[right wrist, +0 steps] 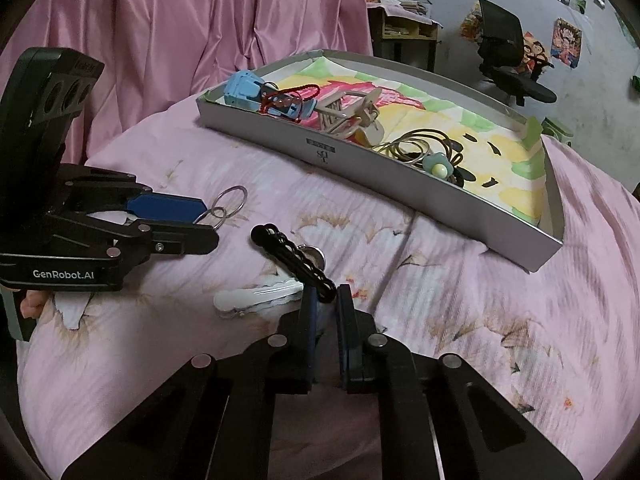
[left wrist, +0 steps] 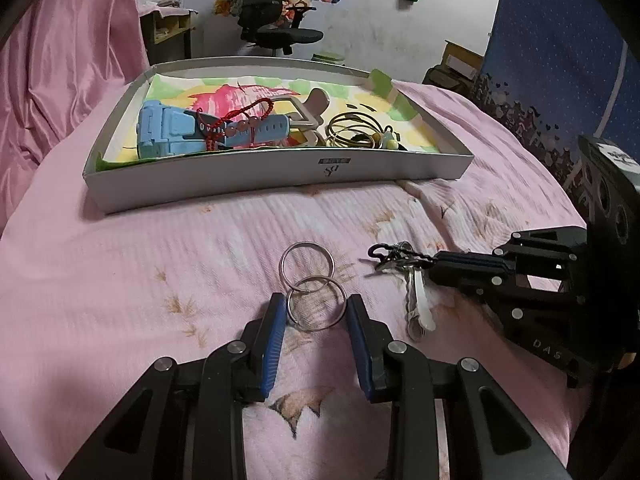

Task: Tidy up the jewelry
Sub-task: 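Grasp the pair of silver rings with the left tool while the right tool grasps the black beaded keychain, then lift and carry the silver rings and black keychain toward the tray with both tools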

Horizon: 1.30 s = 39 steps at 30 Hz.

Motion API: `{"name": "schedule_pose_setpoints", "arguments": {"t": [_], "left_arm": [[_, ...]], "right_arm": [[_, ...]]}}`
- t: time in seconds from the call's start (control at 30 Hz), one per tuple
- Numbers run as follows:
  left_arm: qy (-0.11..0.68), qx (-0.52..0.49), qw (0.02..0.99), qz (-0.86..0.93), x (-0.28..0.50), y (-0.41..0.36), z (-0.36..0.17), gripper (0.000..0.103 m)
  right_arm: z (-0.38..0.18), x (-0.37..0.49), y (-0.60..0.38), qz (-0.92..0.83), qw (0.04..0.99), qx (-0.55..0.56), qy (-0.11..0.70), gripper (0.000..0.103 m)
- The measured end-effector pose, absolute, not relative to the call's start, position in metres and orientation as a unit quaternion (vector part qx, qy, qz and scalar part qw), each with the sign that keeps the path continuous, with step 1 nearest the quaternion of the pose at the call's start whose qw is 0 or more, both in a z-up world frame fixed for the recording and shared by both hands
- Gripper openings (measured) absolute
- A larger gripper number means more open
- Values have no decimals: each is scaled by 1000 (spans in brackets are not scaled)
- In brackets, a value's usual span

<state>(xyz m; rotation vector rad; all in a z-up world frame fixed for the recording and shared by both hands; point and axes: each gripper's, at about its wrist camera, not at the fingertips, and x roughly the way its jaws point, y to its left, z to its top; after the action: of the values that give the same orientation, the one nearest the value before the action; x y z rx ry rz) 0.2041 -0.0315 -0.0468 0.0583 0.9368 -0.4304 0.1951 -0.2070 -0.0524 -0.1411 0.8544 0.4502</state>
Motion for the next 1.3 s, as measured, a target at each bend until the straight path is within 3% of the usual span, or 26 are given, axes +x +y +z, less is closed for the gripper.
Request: {"name": "schedule_pose_setpoints", "arguments": {"t": [0.4,1.1,1.3], "left_arm": [[426,-12,888,-172,195,-18,-38,29],[384,-15,909,-160,188,-18,-23,29],[390,-19,906,-162,190,-17,-26,29]], "right_arm": [[-48,188,-203,226,886,-75,399,2],[-17,172,-221,199,931,-43,303,1],[-24,178,-216,224,917,-41,327,1]]}}
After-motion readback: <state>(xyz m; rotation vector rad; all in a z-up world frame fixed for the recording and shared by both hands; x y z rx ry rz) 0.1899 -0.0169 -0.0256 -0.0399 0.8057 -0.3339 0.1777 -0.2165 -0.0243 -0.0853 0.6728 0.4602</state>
